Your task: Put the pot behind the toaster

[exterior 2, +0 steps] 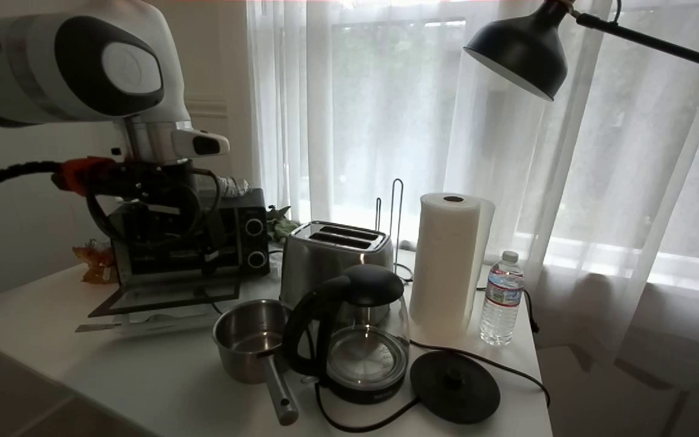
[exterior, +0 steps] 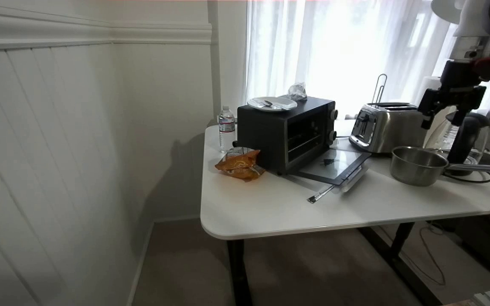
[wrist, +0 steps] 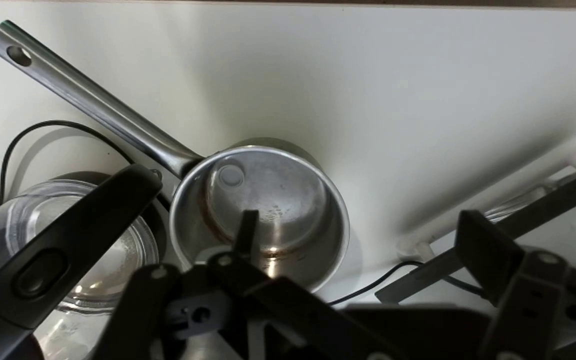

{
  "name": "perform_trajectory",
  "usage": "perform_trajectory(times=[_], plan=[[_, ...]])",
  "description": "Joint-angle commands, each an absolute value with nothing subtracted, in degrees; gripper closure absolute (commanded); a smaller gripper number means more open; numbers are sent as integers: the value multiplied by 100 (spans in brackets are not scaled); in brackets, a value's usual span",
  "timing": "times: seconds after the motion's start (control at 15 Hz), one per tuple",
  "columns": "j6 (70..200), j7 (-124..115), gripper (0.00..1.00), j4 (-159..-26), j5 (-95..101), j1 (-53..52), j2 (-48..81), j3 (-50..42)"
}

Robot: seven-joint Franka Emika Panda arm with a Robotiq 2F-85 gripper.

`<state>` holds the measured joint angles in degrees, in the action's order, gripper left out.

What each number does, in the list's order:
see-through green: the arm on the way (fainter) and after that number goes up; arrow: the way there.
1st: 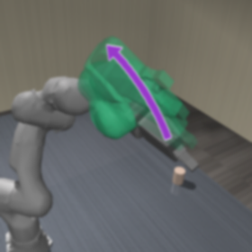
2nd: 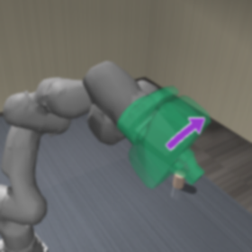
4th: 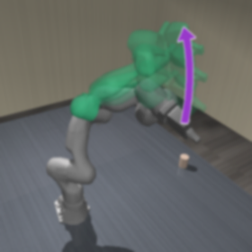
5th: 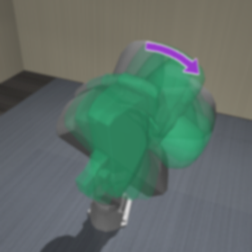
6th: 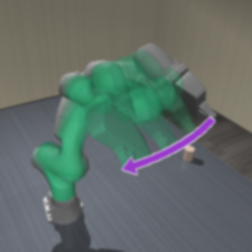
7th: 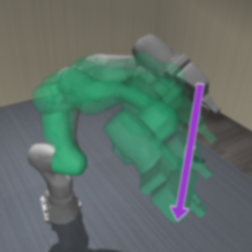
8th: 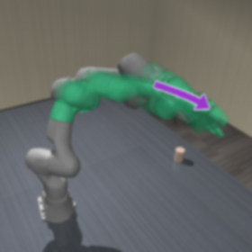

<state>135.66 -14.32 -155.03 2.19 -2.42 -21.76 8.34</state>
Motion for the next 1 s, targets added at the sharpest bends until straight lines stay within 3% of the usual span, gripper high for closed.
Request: perform_trajectory(times=[0.0,0.93], plan=[[13554,-1432,0,-15498,225,-254,-2179,819],[16382,-784,0,-15705,373,-374,-102,735]])
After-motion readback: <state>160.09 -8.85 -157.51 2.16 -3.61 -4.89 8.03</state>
